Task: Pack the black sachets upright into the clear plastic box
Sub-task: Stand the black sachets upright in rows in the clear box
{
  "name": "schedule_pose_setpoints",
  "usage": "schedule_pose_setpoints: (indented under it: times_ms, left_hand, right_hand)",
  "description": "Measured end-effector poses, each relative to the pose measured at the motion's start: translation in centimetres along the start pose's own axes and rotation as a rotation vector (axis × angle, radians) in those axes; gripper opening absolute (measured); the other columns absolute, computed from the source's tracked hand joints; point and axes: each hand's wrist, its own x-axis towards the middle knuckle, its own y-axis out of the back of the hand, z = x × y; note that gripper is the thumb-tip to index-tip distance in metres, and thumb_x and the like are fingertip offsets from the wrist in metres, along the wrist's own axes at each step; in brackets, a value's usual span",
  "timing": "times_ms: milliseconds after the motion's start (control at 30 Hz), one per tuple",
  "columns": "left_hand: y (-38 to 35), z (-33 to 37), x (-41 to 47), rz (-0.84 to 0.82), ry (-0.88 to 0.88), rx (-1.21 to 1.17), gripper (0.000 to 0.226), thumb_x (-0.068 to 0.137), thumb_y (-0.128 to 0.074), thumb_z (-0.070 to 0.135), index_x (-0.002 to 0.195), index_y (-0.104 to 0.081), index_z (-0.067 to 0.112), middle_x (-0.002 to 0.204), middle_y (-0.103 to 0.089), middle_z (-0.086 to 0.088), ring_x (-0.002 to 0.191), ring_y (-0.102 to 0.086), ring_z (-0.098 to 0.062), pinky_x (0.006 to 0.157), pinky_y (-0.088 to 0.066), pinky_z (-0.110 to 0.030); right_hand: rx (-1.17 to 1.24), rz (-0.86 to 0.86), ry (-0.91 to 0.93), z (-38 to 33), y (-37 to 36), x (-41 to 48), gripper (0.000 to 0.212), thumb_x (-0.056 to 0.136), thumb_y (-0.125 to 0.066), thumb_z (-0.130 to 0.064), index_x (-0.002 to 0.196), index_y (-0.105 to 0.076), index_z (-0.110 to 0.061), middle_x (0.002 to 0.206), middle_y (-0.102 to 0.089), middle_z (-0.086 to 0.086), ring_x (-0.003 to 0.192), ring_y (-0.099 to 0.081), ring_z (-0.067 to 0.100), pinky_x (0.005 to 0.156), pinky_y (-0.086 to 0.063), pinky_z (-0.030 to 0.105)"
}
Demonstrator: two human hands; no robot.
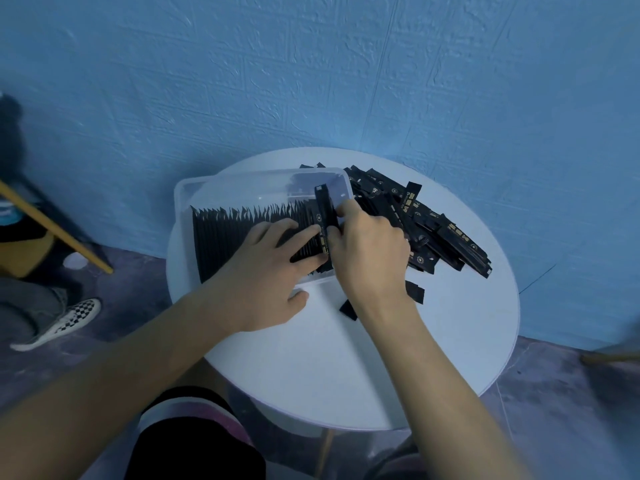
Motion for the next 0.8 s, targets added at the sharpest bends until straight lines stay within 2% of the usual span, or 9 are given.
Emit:
schedule_pose_setpoints:
  times_ms: [100,300,667,800]
  left_hand:
    - [0.02,0.17,0.04,0.011,-0.011,-0.005,0.060,0.083,-0.042,0.048,0.137,-0.058,0.030,0.154,-0.042,-0.007,0.133,-0.039,-0.037,0.108,-0.024,-0.050]
    - [0.20,0.31,-0.09,0.015,-0.012,0.008,0.059,0.081,-0.045,0.046,0.135,-0.061,0.029,0.151,-0.045,-0.008,0.132,-0.042,-0.038,0.107,-0.024,-0.050]
    - [0.09,0.35,-0.06,0.000,-0.016,0.033,0.059,0.080,-0.045,0.046,0.134,-0.061,0.029,0.154,-0.042,-0.008,0.133,-0.040,-0.038,0.108,-0.025,-0.051]
    - [0.12,0.26,-0.07,-0.007,-0.018,0.028,0.059,0.081,-0.044,0.046,0.135,-0.061,0.030,0.154,-0.042,-0.007,0.134,-0.040,-0.037,0.109,-0.025,-0.051]
  right_hand:
    - [-0.005,-0.045,-0.019,0.04,-0.04,-0.02,0.019,0.097,-0.049,-0.028,0.112,-0.056,-0.018,0.091,-0.071,0.008,0.073,-0.053,0.037,0.059,-0.033,0.035]
    - [0.008,-0.075,-0.010,-0.03,-0.82,0.25,0.022,0.097,-0.053,-0.031,0.115,-0.054,-0.020,0.092,-0.071,0.008,0.085,-0.063,0.039,0.061,-0.038,0.036]
    - [0.024,-0.107,0.004,0.56,-0.44,-0.52,0.019,0.096,-0.048,-0.022,0.107,-0.063,-0.023,0.083,-0.068,0.008,0.078,-0.059,0.040,0.060,-0.037,0.036]
    - [-0.043,-0.167,0.004,0.59,-0.10,-0.65,0.017,0.093,-0.049,-0.016,0.097,-0.065,-0.023,0.073,-0.055,0.005,0.070,-0.047,0.038,0.059,-0.033,0.034]
